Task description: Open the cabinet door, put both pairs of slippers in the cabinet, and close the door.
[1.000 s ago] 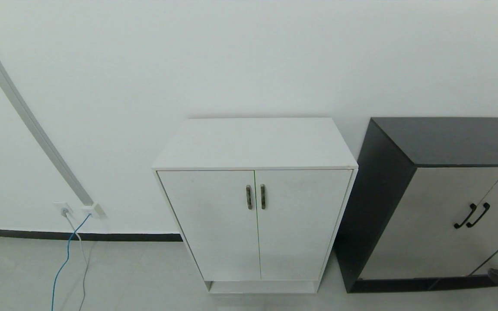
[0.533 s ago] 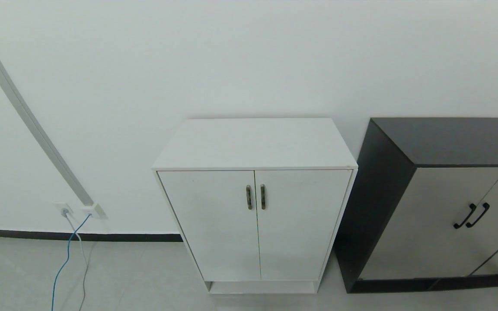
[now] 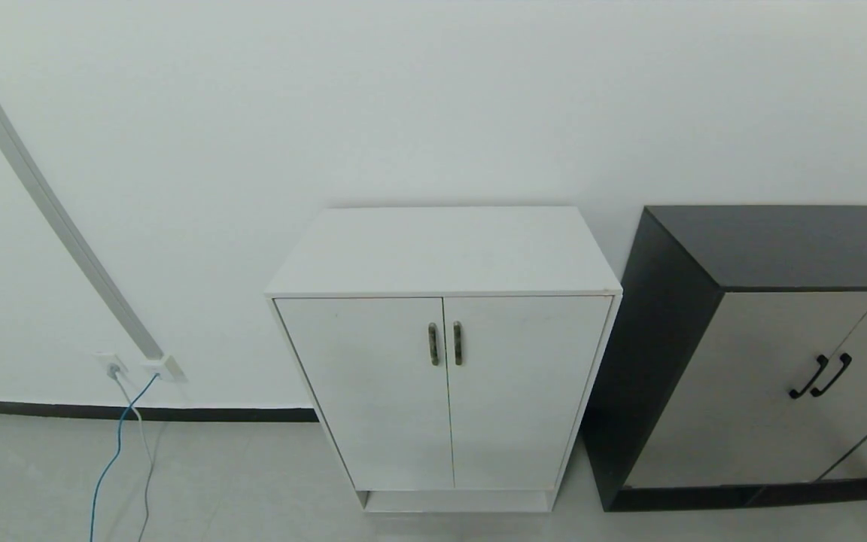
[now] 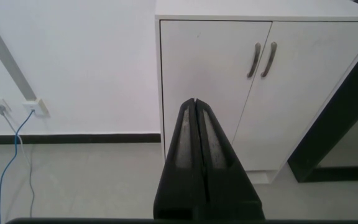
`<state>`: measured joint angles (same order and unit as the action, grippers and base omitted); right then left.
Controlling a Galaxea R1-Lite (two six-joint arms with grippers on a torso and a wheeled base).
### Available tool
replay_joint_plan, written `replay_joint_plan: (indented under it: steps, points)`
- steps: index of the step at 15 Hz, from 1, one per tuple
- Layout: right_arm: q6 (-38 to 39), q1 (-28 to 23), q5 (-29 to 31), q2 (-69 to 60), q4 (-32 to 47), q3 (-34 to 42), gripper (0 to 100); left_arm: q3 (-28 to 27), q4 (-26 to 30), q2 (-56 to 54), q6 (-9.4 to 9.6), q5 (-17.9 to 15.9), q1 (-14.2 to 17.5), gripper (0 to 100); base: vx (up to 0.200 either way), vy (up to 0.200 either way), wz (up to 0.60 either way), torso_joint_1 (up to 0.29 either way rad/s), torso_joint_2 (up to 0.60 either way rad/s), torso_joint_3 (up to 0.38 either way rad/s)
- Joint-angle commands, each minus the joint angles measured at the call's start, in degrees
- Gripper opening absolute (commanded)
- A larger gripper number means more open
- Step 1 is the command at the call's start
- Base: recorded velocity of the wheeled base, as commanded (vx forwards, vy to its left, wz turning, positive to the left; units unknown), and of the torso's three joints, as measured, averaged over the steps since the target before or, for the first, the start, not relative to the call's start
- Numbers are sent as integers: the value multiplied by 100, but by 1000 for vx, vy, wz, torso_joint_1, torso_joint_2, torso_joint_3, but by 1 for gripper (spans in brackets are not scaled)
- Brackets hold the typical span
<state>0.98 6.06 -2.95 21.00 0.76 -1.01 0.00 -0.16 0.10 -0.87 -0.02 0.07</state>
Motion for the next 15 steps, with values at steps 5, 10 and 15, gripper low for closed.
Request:
replay_joint_plan:
  steps: [5, 10, 15]
  points:
    - [-405, 18, 365, -431, -23, 66, 0, 0, -2, -1, -1, 2, 1, 0, 0, 0, 0, 0, 0, 0]
    - [-388, -474, 374, -1195, -23, 84, 0, 0, -2, -1, -1, 2, 1, 0, 0, 0, 0, 0, 0, 0]
    - [-265, -544, 374, -1969, -40, 92, 0, 0, -2, -1, 7, -6, 1, 0, 0, 0, 0, 0, 0, 0]
